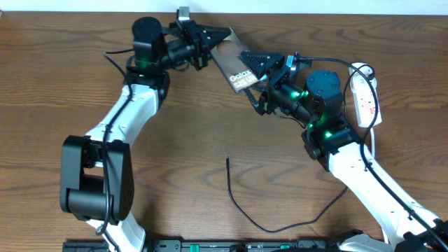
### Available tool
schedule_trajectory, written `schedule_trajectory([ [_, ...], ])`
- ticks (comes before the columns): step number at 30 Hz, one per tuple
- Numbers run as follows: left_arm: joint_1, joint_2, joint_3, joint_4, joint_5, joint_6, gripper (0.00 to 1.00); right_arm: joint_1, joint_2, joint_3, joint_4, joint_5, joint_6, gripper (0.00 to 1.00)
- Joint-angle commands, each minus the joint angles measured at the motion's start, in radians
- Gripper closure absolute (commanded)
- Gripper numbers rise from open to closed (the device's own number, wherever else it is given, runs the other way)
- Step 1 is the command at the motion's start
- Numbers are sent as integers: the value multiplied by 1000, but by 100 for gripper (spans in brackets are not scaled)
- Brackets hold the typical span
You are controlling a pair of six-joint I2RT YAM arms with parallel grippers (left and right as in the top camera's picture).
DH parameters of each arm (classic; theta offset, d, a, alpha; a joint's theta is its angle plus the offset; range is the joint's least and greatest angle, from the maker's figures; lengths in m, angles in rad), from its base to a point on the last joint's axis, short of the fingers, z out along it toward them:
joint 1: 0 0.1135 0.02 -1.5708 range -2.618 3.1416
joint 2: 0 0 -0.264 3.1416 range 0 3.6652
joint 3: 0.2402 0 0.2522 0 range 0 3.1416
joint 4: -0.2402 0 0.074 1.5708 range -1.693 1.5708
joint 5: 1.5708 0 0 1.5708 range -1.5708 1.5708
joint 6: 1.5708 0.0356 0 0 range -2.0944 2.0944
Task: Plug charger to phone and switch on socket
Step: 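Open the right gripper and carry the phone upper-left with the left gripper, then move the right gripper down to the black cable's connector end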
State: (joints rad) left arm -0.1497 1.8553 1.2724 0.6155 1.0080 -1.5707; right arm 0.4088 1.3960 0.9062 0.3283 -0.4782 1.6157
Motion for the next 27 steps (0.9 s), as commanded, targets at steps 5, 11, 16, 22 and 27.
schedule_trajectory([
  [5, 174, -28, 24, 15, 109, 25, 93, -12, -8, 15, -53, 1, -68, 1],
  [11, 308, -28, 23, 15, 237, 32, 92, -13, -8, 14, -64, 1, -129, 1],
  [16, 365, -28, 23, 15, 356, 75, 93, 5, -8, 15, -135, -26, -296, 1],
  [22, 388, -28, 23, 15, 486, 105, 93, 25, -8, 15, -292, -17, -433, 1],
  [27, 390, -28, 23, 15, 532, 150, 93, 25, -8, 15, -465, -9, -533, 1],
])
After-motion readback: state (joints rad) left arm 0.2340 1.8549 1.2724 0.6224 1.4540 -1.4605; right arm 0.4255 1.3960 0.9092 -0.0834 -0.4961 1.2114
